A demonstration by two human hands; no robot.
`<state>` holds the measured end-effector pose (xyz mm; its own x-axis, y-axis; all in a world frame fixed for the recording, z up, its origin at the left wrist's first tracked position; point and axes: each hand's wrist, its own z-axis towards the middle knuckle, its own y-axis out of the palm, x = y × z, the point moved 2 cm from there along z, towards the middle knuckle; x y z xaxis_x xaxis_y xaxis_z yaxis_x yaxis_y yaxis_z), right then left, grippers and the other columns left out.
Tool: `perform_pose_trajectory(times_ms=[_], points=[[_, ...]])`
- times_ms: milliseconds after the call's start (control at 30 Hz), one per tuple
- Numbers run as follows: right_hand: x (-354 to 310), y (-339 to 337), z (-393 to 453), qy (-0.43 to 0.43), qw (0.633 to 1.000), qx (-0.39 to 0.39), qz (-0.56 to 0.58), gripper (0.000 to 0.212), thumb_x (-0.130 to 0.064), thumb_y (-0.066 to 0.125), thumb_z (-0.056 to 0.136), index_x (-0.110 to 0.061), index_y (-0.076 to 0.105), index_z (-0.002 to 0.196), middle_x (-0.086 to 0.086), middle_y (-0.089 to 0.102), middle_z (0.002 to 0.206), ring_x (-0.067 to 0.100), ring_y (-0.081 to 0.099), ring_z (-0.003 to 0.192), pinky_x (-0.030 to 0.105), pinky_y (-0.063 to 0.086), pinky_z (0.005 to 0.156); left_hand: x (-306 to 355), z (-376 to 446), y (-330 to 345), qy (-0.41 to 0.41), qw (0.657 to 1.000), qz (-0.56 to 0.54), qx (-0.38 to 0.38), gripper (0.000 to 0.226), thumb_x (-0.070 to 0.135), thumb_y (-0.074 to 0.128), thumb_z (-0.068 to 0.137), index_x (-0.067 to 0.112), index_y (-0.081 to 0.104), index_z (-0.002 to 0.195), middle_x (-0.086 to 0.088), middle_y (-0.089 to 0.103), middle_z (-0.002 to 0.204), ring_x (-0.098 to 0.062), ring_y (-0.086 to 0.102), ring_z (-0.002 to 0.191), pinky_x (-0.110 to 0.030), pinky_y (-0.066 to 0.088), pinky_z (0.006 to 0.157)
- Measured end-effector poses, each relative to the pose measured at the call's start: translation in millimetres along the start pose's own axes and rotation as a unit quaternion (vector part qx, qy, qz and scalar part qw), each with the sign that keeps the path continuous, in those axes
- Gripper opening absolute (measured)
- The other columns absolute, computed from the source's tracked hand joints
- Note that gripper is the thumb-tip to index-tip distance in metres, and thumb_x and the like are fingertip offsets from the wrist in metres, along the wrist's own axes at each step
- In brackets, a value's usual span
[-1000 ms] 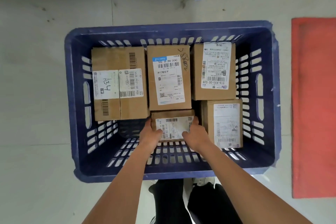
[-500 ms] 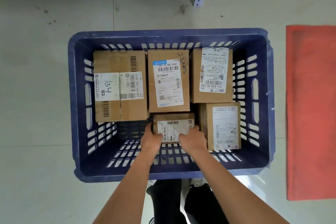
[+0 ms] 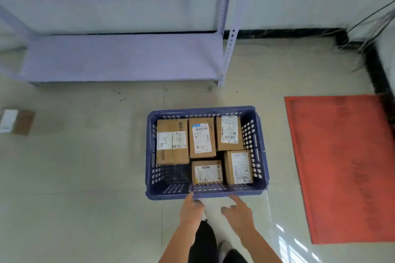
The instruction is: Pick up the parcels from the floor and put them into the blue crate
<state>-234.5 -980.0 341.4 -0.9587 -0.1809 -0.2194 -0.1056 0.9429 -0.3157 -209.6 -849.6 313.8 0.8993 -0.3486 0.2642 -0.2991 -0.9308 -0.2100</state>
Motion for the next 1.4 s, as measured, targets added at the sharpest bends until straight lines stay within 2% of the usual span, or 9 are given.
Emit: perform_pose_trajectory(times_ms=[100,300,433,533,700,933,1067,1267,1400], points=[[-1,-17,-77,0.036,0.998,-0.032,0.047,0.06,-0.012,0.057,0.084,-0.026,0.04,0.14,0.006,0.048,0.116,0.021,0.048,0.095,0.036,0.048,0.08,3,-77,-13,-0.006,0.998,-0.056,-0.005,0.062,0.0,0.053,0.09,0.015,0.03,0.146,-0.017,0.047,0.136,-0.03,0.05,0.111,-0.038,0.046,0.085],[-27,-28,-181,-0.123,0.989,-0.056,0.064,0.066,-0.01,0.059,0.084,-0.024,0.034,0.144,0.007,0.036,0.147,0.024,0.044,0.111,0.041,0.048,0.085,5,-188,-50,0.088,0.988,-0.126,0.029,0.063,-0.002,0.052,0.088,0.022,0.034,0.144,-0.012,0.041,0.144,-0.029,0.044,0.129,-0.046,0.041,0.106],[-31,-14,-236,-0.167,0.981,-0.099,0.01,0.071,-0.01,0.059,0.086,-0.025,0.026,0.147,0.008,0.029,0.151,0.034,0.038,0.131,0.051,0.045,0.095,-9,-230,-82,0.142,0.978,-0.144,0.052,0.065,-0.002,0.051,0.087,0.024,0.031,0.142,-0.008,0.044,0.14,-0.029,0.046,0.122,-0.039,0.046,0.085],[-36,15,-264,-0.193,0.973,-0.126,-0.031,0.072,-0.01,0.061,0.084,-0.023,0.027,0.146,0.009,0.029,0.151,0.035,0.033,0.134,0.056,0.043,0.099,-29,-245,-115,0.176,0.969,-0.161,0.066,0.06,-0.002,0.051,0.087,0.024,0.034,0.138,-0.006,0.049,0.128,-0.026,0.048,0.115,-0.036,0.046,0.081],[-64,98,-309,-0.231,0.958,-0.145,-0.091,0.075,-0.006,0.058,0.089,-0.016,0.016,0.15,0.014,0.025,0.154,0.035,0.031,0.139,0.048,0.034,0.108,-65,-253,-207,0.165,0.963,-0.194,0.093,0.058,0.005,0.054,0.085,0.025,0.039,0.138,-0.006,0.052,0.119,-0.019,0.047,0.097,-0.028,0.042,0.063],[-167,273,-366,-0.291,0.932,-0.151,-0.152,0.077,-0.015,0.065,0.083,-0.024,0.025,0.148,0.005,0.027,0.154,0.026,0.03,0.139,0.039,0.032,0.108,-93,-245,-414,0.175,0.946,-0.23,0.145,0.062,0.009,0.061,0.083,0.018,0.041,0.141,-0.011,0.051,0.137,-0.025,0.048,0.126,-0.037,0.038,0.105],[-219,367,-405,-0.277,0.936,-0.154,-0.15,0.076,-0.02,0.066,0.079,-0.035,0.029,0.144,0.003,0.035,0.148,0.027,0.041,0.131,0.043,0.041,0.098,-103,-247,-528,0.196,0.933,-0.267,0.141,0.065,0.007,0.062,0.082,0.023,0.039,0.142,-0.01,0.042,0.142,-0.025,0.046,0.127,-0.04,0.038,0.106],[-286,478,-433,-0.269,0.938,-0.195,-0.101,0.07,-0.013,0.063,0.081,-0.031,0.033,0.142,0.007,0.039,0.145,0.027,0.039,0.131,0.047,0.043,0.101,-110,-230,-657,0.2,0.917,-0.321,0.126,0.064,0.007,0.062,0.083,0.026,0.039,0.14,-0.008,0.04,0.143,-0.022,0.047,0.118,-0.035,0.042,0.092],[-334,533,-430,-0.254,0.94,-0.205,-0.1,0.071,-0.011,0.063,0.081,-0.03,0.033,0.142,0.006,0.037,0.146,0.027,0.038,0.132,0.046,0.043,0.101,-95,-203,-721,0.196,0.912,-0.341,0.116,0.067,0.006,0.062,0.084,0.027,0.036,0.142,-0.007,0.04,0.143,-0.022,0.046,0.121,-0.037,0.042,0.094]])
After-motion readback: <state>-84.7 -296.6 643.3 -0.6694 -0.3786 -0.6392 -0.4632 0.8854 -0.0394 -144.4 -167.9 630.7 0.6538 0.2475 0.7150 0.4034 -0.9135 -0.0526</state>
